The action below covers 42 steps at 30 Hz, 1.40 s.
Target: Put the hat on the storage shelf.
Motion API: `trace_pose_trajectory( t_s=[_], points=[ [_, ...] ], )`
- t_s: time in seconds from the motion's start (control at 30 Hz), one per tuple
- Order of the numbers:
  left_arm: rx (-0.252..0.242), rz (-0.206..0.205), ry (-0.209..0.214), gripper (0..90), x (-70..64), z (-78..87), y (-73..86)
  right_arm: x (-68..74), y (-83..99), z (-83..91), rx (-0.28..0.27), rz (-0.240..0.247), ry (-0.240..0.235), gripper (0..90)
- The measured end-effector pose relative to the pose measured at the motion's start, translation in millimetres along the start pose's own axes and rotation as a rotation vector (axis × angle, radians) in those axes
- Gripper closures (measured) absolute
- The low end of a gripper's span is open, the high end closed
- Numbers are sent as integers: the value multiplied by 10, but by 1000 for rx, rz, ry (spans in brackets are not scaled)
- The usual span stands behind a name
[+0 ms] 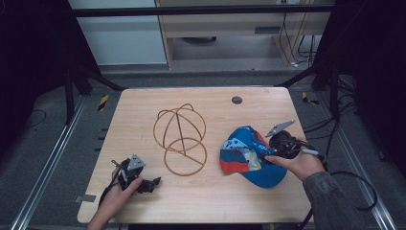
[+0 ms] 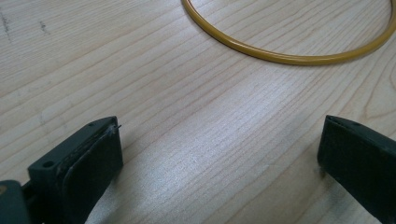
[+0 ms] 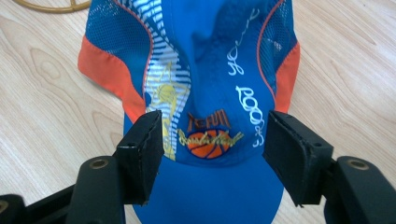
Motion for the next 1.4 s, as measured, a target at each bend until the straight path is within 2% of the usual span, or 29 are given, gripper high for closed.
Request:
trace_pose_trajectory(
  t_s=[0.3,0.6,0.7,0.73,0.77,0.83,1.0,1.1,1.23,1.4],
  points=[
    [3,-2,1,0,2,1,1,4,-120,-47,-9,-2,-41,329],
    [2,-2,0,0,1,1,1,7,-246,-232,4,-32,-64,202],
    [2,-3,1,0,2,1,0,0,-266,-286,19,-37,-74,209],
    [3,-3,1,0,2,1,0,0,-270,-310,27,-39,-74,224],
    [2,-3,1,0,2,1,1,-4,-279,-362,48,-21,-61,296],
    [2,-3,1,0,1,1,1,-2,-282,-380,58,-18,-58,327],
    [-2,2,2,0,-2,-2,-1,-15,-286,-399,69,-14,-71,650],
    [2,-3,1,0,1,1,1,-15,-284,-418,77,-6,-91,799],
    [0,-3,1,0,-1,1,1,-13,-291,-392,63,5,-103,882],
    [0,-3,0,0,-1,1,1,-50,-291,-258,42,7,-104,896]
  ],
)
Point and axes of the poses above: each handheld gripper's, and its own axes: z roughly backward along the jaws, y roughly out of its underside, x roughly to its left, the point moved 3 cm from there along -z, roughly forward along the jaws, and after that the axes turned 11 degrees about x, right-handed, at the moved point
